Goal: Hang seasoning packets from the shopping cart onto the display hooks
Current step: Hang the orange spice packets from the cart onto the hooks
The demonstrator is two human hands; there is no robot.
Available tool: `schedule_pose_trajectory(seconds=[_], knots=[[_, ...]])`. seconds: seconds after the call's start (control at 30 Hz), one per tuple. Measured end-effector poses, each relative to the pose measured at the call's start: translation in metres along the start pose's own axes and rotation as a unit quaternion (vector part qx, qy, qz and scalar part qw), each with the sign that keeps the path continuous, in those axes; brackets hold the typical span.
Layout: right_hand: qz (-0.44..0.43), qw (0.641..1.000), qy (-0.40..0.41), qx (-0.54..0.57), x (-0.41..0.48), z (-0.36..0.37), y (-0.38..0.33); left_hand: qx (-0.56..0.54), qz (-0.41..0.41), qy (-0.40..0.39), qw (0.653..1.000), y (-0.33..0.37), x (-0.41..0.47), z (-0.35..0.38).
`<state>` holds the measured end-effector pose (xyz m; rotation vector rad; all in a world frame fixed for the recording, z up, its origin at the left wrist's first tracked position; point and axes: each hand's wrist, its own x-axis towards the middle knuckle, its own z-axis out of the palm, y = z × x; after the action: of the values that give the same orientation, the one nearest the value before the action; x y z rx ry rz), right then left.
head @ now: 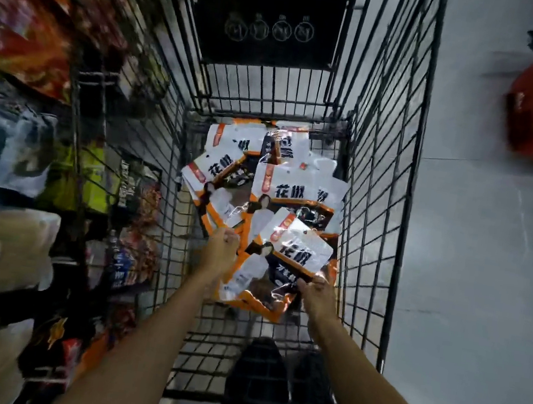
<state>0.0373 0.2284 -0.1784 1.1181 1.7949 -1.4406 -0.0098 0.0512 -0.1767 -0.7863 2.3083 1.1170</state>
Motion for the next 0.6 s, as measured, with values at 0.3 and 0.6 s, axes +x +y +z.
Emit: schedule_pose_trajectory(seconds=[0.3,0.6], knots=[[0.103,0.984,0.076,0.121,0.036,0.02,0.02,-0.075,-0.019,0.022,0.997,0.018,0.054,0.033],[0.069,0.985,0.12,0.108,0.034,0.009,0.004,0.0,-0.067,0.053,0.996,-0.034,0.058,-0.015]])
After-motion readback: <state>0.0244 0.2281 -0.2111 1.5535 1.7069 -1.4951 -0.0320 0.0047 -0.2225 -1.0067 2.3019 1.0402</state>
